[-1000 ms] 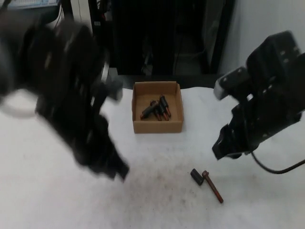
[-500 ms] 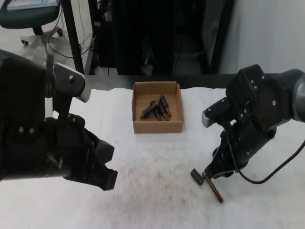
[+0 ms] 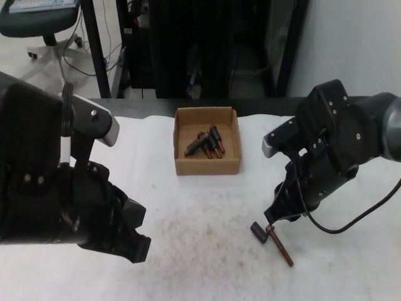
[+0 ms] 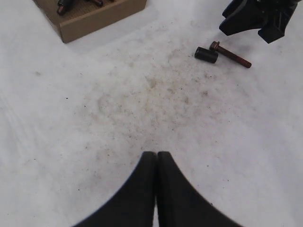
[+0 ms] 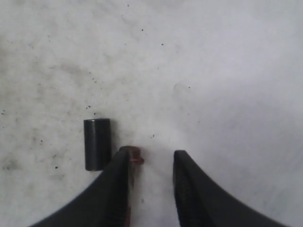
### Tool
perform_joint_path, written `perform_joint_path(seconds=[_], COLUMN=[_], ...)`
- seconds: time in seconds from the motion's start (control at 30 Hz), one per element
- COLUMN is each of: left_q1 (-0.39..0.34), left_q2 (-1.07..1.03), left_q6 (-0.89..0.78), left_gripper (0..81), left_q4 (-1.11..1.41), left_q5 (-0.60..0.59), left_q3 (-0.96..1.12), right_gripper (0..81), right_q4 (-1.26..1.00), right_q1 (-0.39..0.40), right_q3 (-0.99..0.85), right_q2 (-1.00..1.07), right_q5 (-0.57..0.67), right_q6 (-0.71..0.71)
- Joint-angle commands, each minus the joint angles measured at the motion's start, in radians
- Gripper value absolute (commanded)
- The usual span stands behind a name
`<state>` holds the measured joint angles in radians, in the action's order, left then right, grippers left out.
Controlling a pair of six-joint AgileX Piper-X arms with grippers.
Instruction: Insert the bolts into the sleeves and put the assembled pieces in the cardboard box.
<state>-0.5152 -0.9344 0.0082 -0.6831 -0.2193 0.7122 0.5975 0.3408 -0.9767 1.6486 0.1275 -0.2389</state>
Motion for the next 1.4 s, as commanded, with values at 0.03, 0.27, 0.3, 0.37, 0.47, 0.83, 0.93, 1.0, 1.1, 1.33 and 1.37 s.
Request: perform_joint_path(seconds=[0.03,0.27,0.3,0.37,0.47,0.83,0.93,1.0,1.1,1.33,1.37], left_q1=[0.001,0.001,0.001,0.001,0.001,0.001,0.001,0.001,0.001,0.001,0.001], left_q2=[0.005,0.005,0.005,0.005,0.005,0.005,0.005,0.005,0.005,0.005,0.005], left_q6=[-0.002,-0.002,-0.002,-0.002,-0.002,-0.002,-0.002,-0.002,-0.002,-0.002,-0.002], left_gripper=[0.3,0.3,0.3,0.3,0.3,0.3,0.3,0.3,0.3,0.3,0.3], left_q4=[-0.002,-0.002,-0.002,-0.002,-0.009,-0.024,-0.026,-0.036,-0.060,-0.092,-0.092], left_q5=[0.009,0.009,0.009,0.009,0.009,0.009,0.009,0.009,0.009,0.009,0.009], left_q3=[0.000,0.000,0.000,0.000,0.000,0.000,0.000,0.000,0.000,0.000,0.000], right_gripper=[30.0,30.0,30.0,30.0,30.0,30.0,30.0,30.0,30.0,30.0,30.0], right_q4=[0.016,-0.016,-0.014,-0.014,-0.017,-0.019,-0.035,-0.056,-0.104,-0.144,-0.141], right_q1=[0.034,0.080,0.080,0.080,0.080,0.080,0.080,0.080,0.080,0.080,0.080], right_q3=[0.012,0.068,0.068,0.070,0.070,0.070,0.073,0.073,0.073,0.073,0.073], right_q2=[-0.002,0.031,0.037,0.044,0.046,0.046,0.046,0.046,0.046,0.051,0.056], right_q5=[0.005,0.001,-0.005,-0.032,-0.065,-0.072,-0.072,-0.072,-0.072,-0.072,-0.072], right_q6=[-0.008,-0.008,-0.008,-0.008,-0.008,-0.051,-0.076,-0.076,-0.076,-0.076,-0.076])
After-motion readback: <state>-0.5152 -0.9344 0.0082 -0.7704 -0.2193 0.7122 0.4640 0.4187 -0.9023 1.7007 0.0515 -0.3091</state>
